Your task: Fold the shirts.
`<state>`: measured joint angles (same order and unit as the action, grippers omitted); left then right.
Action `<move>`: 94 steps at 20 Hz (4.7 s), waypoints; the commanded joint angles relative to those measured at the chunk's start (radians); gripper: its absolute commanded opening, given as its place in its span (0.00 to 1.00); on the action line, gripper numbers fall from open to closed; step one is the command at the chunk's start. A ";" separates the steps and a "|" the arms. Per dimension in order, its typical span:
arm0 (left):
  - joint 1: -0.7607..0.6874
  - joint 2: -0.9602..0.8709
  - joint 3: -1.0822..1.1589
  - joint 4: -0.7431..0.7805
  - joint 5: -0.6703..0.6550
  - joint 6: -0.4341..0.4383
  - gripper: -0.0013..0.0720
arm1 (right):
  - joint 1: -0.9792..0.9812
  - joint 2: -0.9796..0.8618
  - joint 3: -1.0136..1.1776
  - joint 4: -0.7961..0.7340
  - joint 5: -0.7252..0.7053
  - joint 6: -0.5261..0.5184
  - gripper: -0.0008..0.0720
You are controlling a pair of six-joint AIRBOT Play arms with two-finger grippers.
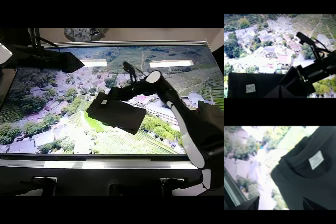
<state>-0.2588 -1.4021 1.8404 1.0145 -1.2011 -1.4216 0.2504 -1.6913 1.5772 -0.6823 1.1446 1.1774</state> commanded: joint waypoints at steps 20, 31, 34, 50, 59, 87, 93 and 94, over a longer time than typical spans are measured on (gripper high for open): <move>0.000 0.000 0.000 0.087 -0.038 0.001 0.05 | -0.232 0.121 -0.542 0.110 -0.045 -0.190 0.08; 0.000 0.000 0.000 0.120 -0.038 0.009 0.05 | -0.833 0.336 -0.037 -0.173 0.346 -0.040 0.08; 0.000 0.000 0.000 0.119 -0.038 0.008 0.05 | -0.975 0.336 0.048 -0.172 0.365 -0.025 0.08; 0.000 0.000 0.000 0.120 -0.039 0.012 0.05 | -1.309 0.336 0.119 -0.046 0.339 -0.007 0.08; 0.000 0.001 0.000 0.120 -0.042 0.031 0.06 | -1.430 0.359 -0.010 -0.743 0.708 -0.047 0.08; 0.053 0.147 -0.496 0.521 -0.241 -0.159 0.64 | -0.320 0.298 -0.060 -0.620 0.417 -0.122 0.91; 0.050 0.271 -0.726 0.504 -0.084 -0.229 0.63 | -0.258 0.299 -0.186 -0.613 0.361 -0.111 0.93; 0.050 0.270 -0.726 0.503 -0.083 -0.229 0.63 | -0.258 0.299 -0.187 -0.618 0.360 -0.111 0.93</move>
<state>-0.2111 -1.1572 1.1790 1.5276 -1.3136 -1.6337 -0.0399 -1.3895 1.4242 -1.3022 1.5009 1.0603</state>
